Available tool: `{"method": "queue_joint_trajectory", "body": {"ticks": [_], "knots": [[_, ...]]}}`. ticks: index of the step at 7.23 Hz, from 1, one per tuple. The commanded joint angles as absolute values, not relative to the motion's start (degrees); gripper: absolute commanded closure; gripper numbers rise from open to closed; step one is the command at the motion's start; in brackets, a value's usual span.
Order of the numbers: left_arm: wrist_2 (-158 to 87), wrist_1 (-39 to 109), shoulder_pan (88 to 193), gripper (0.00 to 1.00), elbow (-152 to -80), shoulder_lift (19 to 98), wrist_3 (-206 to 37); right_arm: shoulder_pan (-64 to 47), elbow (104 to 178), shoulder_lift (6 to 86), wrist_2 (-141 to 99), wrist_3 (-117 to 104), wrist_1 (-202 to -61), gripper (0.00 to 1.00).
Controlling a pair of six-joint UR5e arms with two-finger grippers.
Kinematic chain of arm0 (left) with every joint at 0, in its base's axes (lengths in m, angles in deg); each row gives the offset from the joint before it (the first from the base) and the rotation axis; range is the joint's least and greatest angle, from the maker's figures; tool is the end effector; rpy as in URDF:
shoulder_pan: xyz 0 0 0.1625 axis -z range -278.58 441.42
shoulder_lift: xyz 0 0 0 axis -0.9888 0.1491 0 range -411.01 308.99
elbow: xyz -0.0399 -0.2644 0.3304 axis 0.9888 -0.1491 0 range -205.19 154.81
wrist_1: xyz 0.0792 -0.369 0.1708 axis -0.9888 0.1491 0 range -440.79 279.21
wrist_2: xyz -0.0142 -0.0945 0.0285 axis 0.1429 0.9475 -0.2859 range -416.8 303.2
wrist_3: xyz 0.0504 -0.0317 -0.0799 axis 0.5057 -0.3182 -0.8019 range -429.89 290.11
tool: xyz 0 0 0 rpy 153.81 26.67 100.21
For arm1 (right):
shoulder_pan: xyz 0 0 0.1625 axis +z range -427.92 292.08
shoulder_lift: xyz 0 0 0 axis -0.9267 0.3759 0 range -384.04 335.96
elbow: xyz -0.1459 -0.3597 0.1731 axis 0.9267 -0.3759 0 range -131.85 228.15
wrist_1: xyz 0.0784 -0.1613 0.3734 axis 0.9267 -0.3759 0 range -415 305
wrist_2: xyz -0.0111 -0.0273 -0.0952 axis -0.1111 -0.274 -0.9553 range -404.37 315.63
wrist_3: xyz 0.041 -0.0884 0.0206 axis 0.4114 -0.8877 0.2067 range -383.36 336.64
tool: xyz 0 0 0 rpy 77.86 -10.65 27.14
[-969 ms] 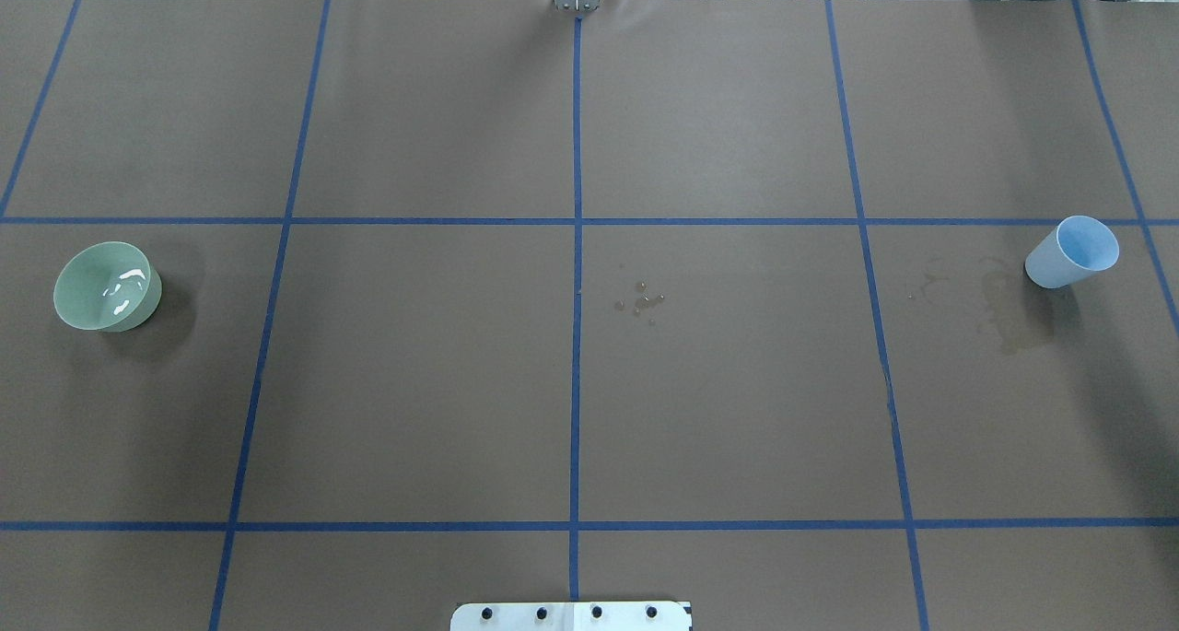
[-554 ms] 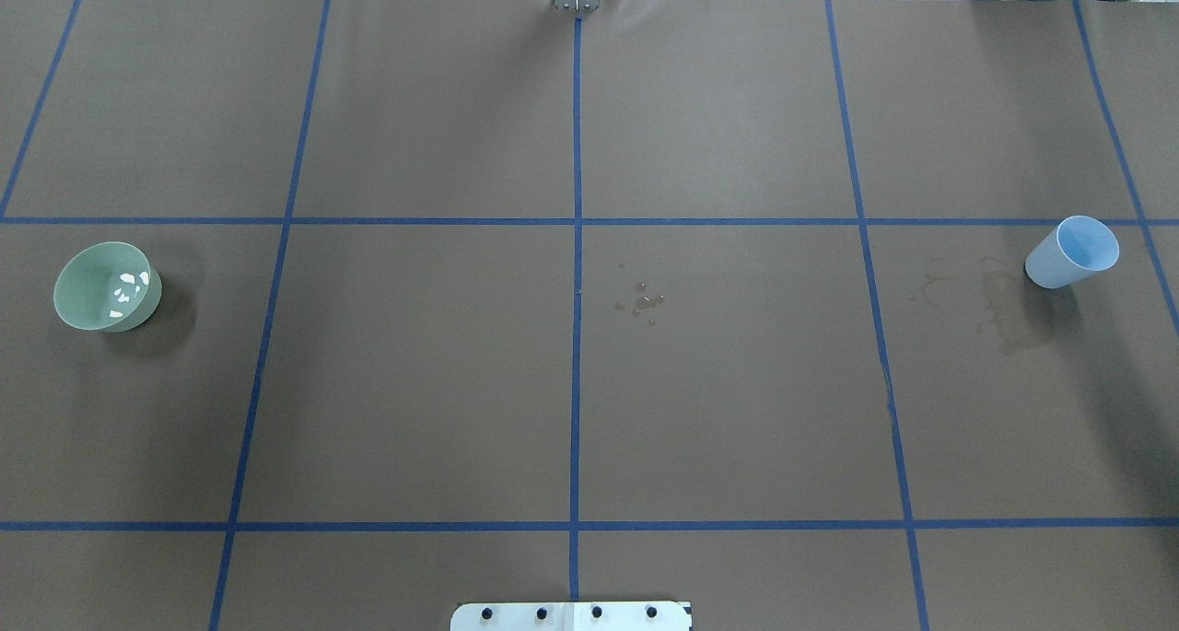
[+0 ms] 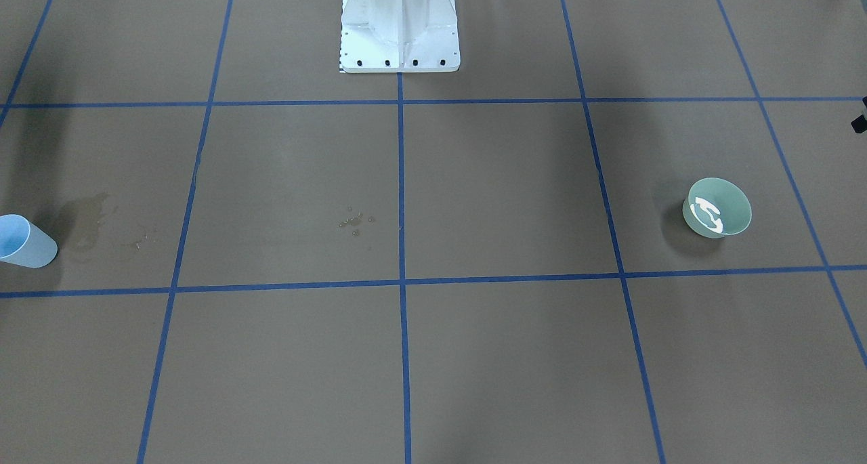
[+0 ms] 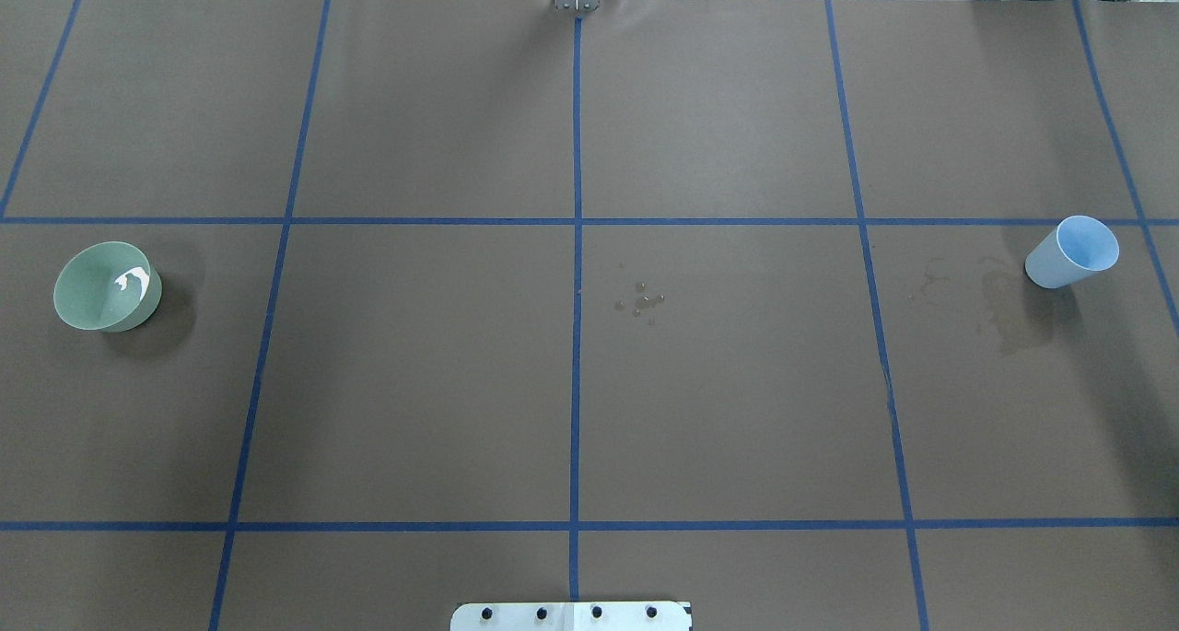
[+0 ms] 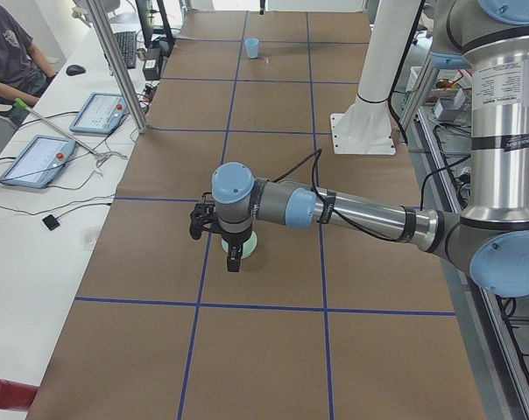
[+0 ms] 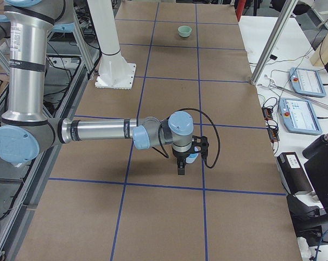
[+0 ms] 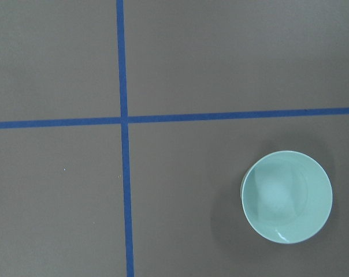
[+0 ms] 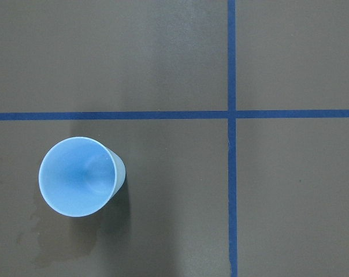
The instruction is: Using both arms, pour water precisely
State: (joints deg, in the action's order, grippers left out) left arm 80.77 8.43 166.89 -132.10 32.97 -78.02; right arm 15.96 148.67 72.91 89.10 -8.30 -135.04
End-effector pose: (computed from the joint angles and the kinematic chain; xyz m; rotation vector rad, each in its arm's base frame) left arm -0.0240 -0.4539 0.5598 0.0737 0.8412 0.0143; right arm 0.0160 -0.4582 0.6069 0.0820 -0.7833 0.0585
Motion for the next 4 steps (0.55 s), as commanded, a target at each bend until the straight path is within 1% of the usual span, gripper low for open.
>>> {"method": "queue_joint_trajectory", "body": {"ticks": [1,2,3,4], "knots": [[80.6,8.5,166.9,0.00,-132.0,30.8,-78.0,16.1,148.3,72.9,87.7,-8.2,-135.2,0.01],[80.5,8.3,167.0,0.00,-134.0,29.9,-78.0,16.3,149.2,72.2,87.6,-7.9,-135.6,0.01],[79.6,8.5,166.9,0.00,-134.0,29.8,-77.9,16.3,147.2,71.6,87.6,-8.1,-135.9,0.01],[77.2,8.5,167.1,0.00,-134.5,28.8,-77.8,16.2,146.9,71.8,87.7,-8.6,-136.0,0.01]]}}
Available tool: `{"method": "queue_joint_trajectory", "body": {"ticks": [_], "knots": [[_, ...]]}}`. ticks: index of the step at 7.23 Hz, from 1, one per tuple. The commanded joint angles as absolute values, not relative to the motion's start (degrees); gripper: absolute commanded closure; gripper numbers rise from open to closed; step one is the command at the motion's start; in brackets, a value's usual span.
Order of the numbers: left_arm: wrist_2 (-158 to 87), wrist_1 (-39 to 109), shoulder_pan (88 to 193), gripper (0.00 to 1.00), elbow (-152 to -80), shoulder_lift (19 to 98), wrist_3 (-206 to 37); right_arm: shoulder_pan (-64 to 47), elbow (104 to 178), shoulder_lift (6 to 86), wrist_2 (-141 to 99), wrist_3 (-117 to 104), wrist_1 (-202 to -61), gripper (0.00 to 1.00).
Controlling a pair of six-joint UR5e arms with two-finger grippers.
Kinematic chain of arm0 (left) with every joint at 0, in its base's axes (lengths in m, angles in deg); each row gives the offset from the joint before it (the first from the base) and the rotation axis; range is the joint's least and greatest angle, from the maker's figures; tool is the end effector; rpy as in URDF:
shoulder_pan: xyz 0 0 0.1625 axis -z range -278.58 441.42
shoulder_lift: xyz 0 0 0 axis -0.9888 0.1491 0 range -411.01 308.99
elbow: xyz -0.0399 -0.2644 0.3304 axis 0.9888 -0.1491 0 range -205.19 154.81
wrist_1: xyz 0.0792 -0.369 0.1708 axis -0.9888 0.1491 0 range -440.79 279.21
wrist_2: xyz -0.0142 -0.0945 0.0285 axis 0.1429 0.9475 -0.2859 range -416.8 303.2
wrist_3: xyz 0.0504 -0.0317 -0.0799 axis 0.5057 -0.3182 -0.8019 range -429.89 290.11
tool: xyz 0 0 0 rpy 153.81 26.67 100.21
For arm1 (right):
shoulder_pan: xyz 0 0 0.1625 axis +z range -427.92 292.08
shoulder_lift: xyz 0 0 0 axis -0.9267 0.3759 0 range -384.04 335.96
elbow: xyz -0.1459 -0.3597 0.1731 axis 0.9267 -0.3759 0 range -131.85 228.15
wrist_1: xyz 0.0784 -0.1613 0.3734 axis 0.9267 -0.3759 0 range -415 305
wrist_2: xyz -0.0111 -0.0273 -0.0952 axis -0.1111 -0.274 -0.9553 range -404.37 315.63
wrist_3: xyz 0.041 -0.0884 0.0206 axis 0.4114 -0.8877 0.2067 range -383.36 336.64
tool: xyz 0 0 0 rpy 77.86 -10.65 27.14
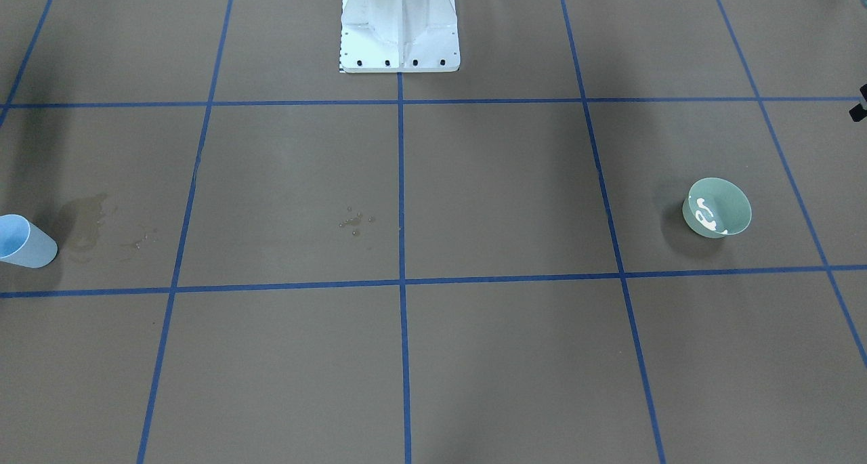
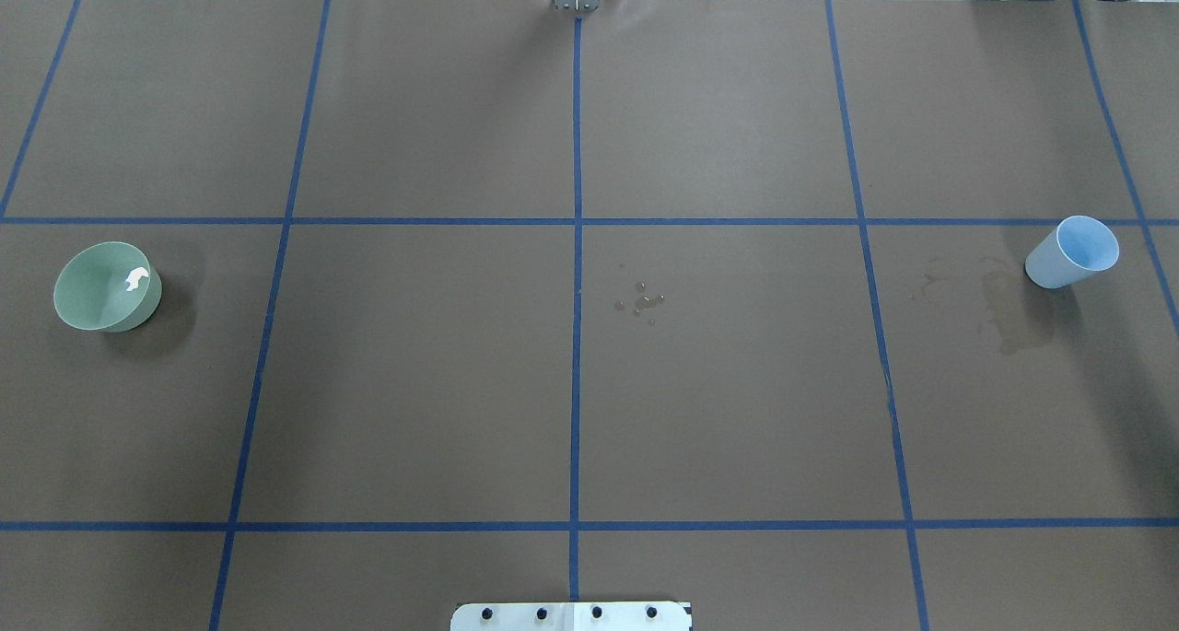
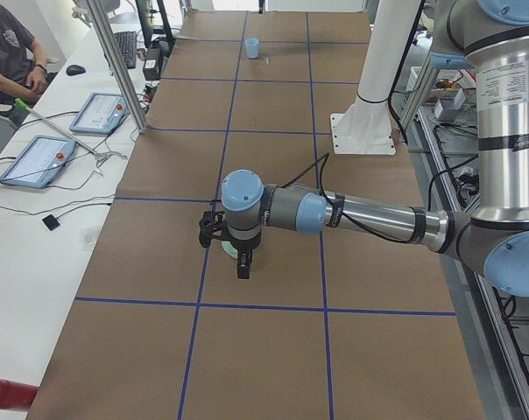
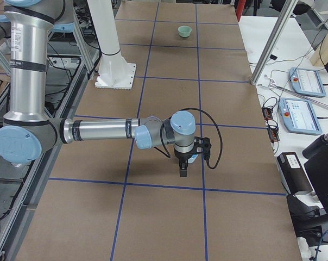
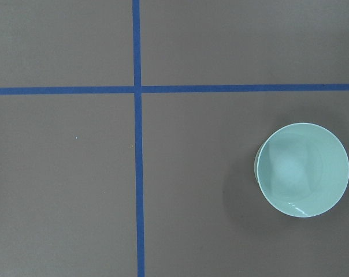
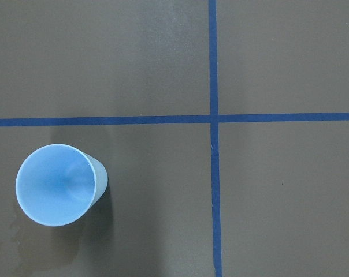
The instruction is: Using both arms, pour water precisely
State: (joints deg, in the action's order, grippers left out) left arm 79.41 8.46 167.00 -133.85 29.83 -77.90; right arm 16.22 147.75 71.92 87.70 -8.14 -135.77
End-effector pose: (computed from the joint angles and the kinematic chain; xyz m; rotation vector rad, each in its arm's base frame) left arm -0.0282 -0.4317 0.5704 0.0562 0.8158 0.0026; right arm 0.0192 -0.4653 0.6102 0.0770 -0.7579 0.0731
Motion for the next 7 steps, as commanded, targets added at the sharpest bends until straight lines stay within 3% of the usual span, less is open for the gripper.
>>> {"method": "queue_joint_trajectory", "body": {"ticks": [1,7], "knots": [[75.7,8.4,167.1,0.00,-134.5,28.7,-77.8,15.1,146.9,71.1,87.8,-8.7,-137.9,0.01],[78.2,3.1,168.8,0.00,-136.4,27.2,-68.8,14.7,146.5,68.4,88.3,-9.2,-142.3,0.01]]}}
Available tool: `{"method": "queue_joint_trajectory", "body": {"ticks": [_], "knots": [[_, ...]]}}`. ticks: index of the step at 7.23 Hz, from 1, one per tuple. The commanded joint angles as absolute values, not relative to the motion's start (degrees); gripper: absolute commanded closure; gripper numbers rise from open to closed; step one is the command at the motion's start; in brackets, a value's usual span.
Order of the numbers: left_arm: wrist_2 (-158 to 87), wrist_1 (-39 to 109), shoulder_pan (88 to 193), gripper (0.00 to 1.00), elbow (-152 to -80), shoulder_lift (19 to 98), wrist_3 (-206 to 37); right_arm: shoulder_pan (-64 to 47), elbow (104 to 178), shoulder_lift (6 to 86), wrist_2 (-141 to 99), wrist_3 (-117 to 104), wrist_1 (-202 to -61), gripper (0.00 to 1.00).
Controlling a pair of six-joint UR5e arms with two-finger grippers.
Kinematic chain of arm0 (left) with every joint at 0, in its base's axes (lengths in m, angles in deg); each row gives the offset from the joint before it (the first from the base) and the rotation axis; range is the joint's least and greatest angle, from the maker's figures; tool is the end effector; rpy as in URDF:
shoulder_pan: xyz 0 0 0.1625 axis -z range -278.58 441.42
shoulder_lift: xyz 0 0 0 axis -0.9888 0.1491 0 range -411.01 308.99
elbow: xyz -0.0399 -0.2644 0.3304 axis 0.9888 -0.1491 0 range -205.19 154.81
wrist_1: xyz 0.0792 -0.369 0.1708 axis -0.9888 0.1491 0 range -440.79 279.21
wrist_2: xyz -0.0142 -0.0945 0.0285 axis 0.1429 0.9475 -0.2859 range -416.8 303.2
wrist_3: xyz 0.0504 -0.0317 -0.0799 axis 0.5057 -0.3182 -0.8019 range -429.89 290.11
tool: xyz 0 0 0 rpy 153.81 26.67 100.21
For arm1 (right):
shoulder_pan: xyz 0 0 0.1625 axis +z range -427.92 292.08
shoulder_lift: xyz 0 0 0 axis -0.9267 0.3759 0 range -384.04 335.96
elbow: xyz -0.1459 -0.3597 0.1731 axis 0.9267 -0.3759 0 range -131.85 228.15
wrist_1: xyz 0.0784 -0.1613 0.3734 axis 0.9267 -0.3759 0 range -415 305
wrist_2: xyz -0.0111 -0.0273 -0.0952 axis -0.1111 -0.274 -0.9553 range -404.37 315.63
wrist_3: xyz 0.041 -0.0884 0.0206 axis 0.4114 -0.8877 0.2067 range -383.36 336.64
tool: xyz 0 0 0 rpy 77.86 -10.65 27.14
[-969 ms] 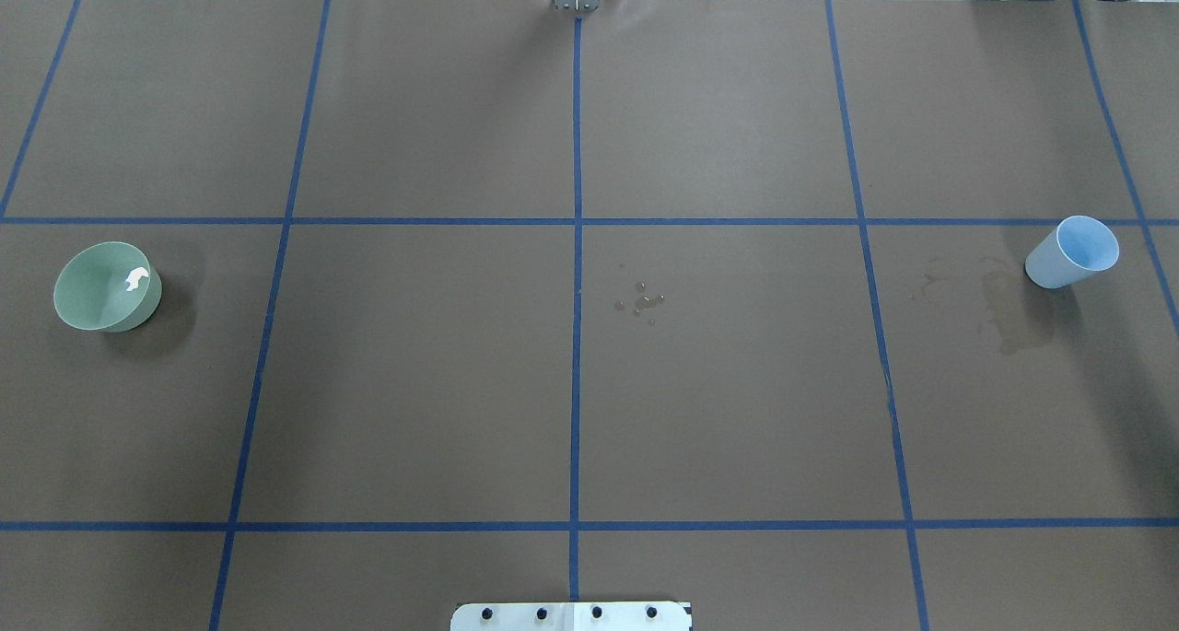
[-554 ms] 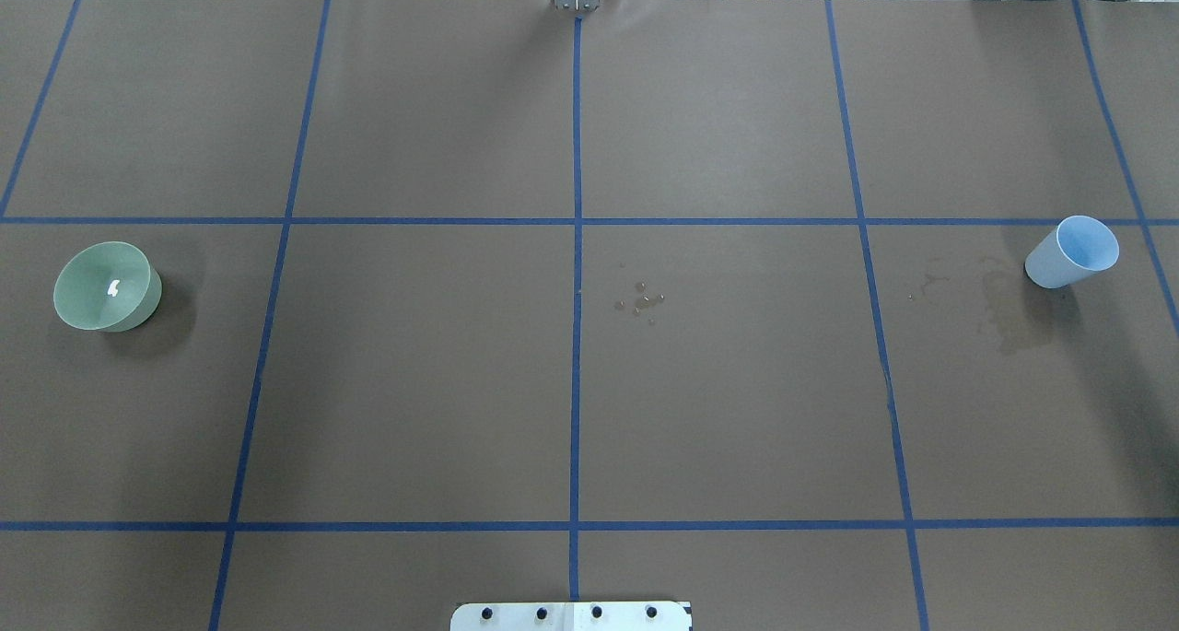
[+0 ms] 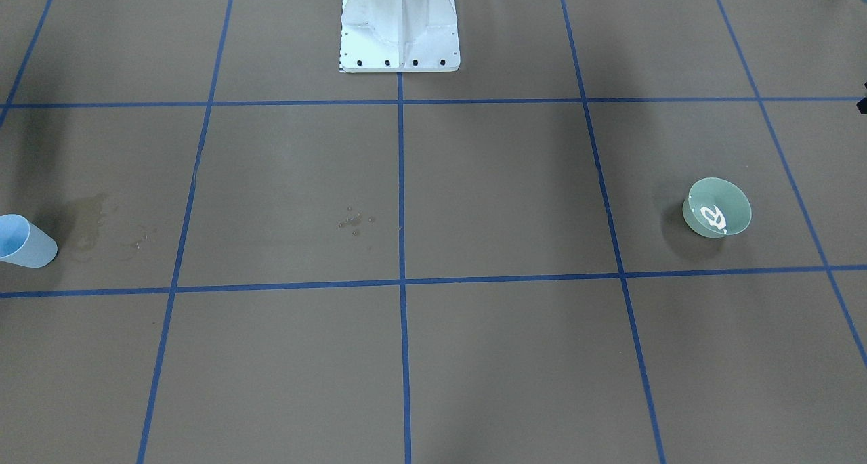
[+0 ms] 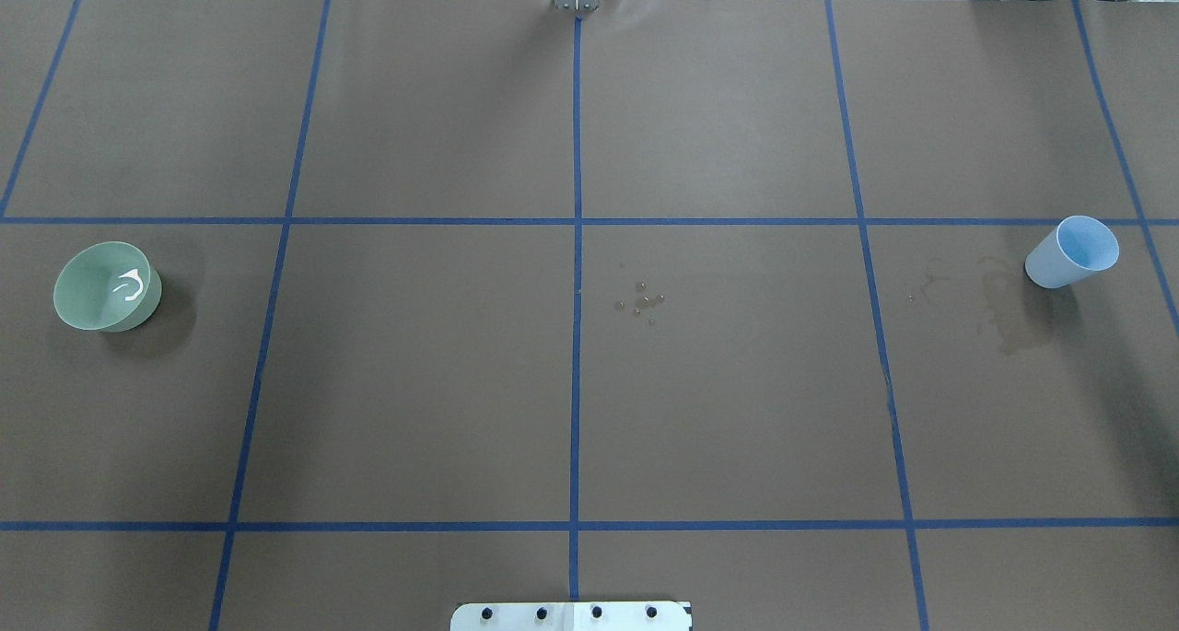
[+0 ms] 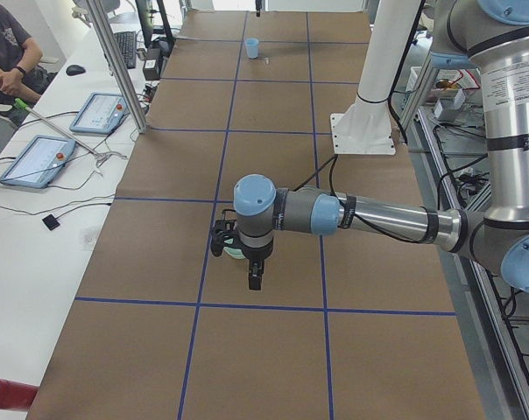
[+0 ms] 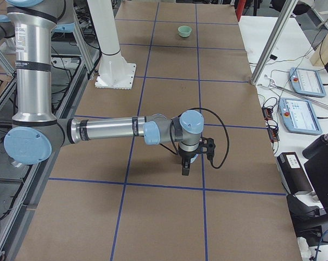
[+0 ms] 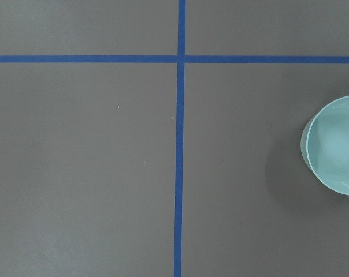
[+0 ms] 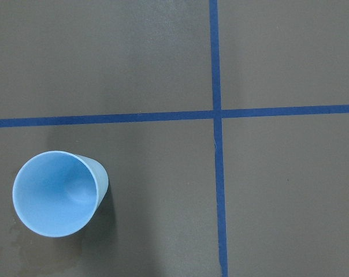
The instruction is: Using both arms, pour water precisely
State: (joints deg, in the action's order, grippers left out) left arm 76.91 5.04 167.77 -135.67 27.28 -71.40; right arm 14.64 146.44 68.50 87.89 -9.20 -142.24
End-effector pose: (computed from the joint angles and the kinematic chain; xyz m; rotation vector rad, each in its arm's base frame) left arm -0.0384 -0.4099 0.5827 0.0418 0.7653 0.0663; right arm 0.0035 -0.4854 0.6060 0.0012 -0.7497 0.0571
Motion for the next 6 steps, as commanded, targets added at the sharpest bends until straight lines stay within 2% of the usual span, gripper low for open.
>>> {"method": "queue_joint_trajectory", "body": {"ticks": [1,6], "knots": [[78.1,2.7,168.8,0.00,-134.5,28.2,-68.9,14.5,146.2,68.2,88.3,-9.2,-142.3,0.01],[78.4,3.0,168.9,0.00,-135.0,28.2,-71.2,14.5,146.7,68.7,87.8,-9.2,-142.0,0.01]]}}
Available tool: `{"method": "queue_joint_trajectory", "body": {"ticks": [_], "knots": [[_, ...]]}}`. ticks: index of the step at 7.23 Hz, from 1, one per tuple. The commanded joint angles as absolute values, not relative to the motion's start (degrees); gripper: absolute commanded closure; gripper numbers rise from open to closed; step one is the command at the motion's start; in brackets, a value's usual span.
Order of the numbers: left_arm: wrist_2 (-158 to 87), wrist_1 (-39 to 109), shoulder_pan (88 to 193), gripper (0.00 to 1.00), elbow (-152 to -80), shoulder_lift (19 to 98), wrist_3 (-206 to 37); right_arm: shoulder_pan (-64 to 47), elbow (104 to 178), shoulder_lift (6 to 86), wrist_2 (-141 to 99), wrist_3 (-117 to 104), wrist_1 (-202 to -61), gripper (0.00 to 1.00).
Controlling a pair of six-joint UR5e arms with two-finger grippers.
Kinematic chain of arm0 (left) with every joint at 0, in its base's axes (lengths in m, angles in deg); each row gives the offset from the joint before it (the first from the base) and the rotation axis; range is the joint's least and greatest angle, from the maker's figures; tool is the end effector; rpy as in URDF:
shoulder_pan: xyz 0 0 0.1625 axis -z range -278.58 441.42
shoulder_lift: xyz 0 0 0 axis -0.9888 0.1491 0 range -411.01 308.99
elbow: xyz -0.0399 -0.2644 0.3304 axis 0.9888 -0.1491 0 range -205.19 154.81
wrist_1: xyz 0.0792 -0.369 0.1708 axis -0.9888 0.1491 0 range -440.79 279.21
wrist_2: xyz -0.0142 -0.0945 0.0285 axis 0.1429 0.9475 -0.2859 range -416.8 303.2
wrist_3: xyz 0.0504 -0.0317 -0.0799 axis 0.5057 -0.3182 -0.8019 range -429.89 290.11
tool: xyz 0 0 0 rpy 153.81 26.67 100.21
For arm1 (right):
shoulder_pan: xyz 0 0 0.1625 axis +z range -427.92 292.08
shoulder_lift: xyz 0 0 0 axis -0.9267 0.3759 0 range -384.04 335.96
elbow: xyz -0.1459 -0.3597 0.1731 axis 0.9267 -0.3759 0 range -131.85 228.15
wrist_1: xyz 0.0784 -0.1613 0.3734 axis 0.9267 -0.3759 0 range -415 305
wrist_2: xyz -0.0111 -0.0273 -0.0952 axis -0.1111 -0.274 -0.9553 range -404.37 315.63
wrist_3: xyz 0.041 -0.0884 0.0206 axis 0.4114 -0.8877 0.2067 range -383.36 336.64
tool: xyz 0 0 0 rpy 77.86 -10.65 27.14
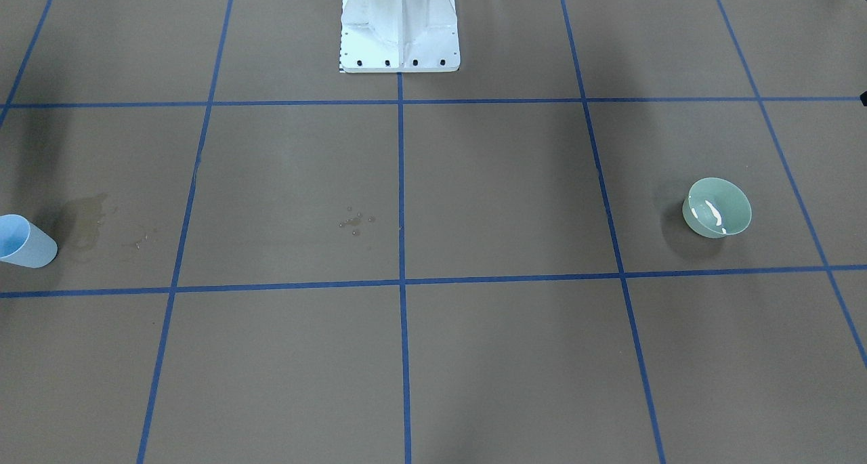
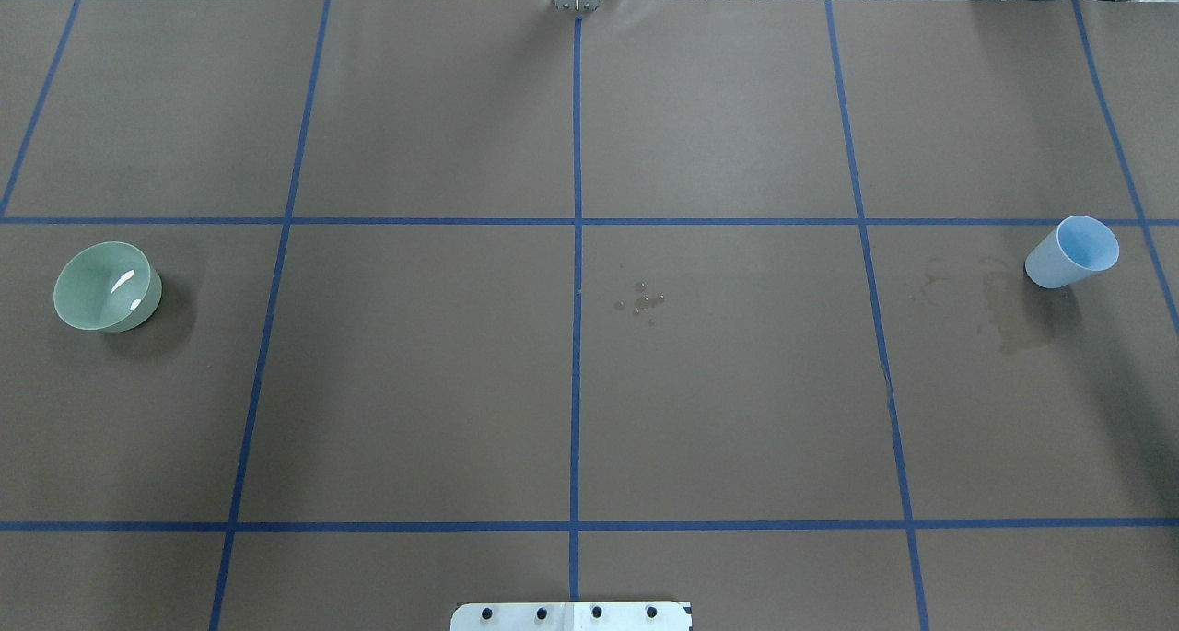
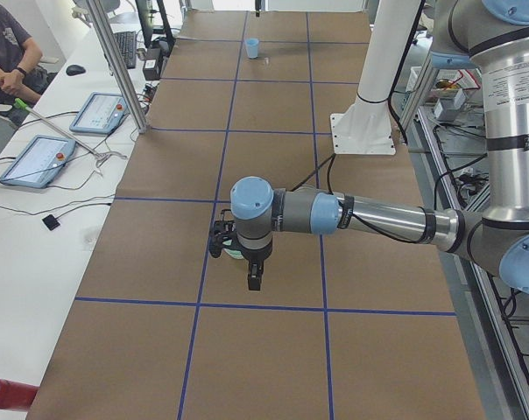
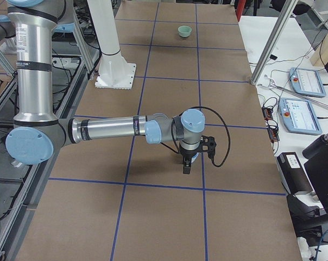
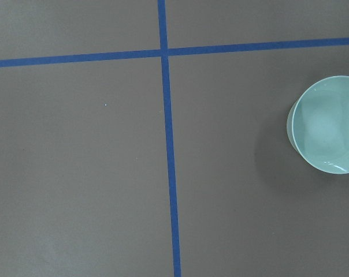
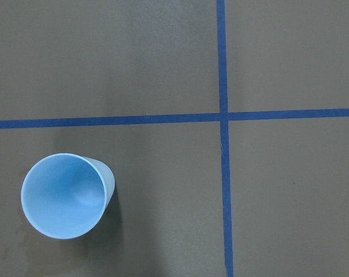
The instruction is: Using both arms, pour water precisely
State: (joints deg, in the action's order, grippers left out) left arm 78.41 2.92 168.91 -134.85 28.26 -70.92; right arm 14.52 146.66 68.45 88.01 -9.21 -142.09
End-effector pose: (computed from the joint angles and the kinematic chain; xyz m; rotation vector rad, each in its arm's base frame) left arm -0.0445 -0.4136 0.5848 0.0192 0.7900 0.0428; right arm 0.0022 -0.4860 0.6032 0.0070 -0.7529 0.0521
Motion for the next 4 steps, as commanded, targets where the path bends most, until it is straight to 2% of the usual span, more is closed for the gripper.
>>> {"method": "queue_joint_trajectory", "body": {"ticks": [1,4], "knots": [[78.7,3.0,169.0,0.00,-135.1,28.1,-71.2,14.5,147.0,68.9,87.9,-9.3,-141.9,0.01],[78.5,3.3,169.0,0.00,-136.2,28.5,-71.2,14.5,146.7,69.1,87.6,-9.3,-141.7,0.01]]}}
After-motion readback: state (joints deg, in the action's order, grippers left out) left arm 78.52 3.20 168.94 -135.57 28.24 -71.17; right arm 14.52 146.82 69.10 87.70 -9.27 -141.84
